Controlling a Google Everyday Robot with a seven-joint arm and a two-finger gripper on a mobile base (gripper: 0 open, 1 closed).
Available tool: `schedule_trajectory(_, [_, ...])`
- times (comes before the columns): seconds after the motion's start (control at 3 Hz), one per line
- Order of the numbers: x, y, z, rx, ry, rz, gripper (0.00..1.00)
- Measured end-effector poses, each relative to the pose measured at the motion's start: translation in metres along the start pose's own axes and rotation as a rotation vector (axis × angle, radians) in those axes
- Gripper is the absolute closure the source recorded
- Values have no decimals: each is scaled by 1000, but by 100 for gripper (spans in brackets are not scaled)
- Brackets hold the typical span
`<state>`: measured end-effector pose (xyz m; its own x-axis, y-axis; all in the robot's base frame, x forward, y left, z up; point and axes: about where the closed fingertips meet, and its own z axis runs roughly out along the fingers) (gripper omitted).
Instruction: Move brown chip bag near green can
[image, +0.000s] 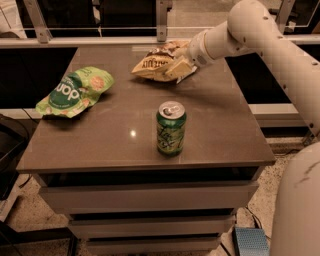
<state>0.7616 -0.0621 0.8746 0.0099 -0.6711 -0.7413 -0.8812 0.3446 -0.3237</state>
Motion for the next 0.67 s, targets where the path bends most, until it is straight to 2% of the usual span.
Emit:
schedule_trajectory(0.33, [-4,4,-24,16,-1,-40,100])
schedule_trajectory(0.67, [-3,18,-60,1,11,-85,100])
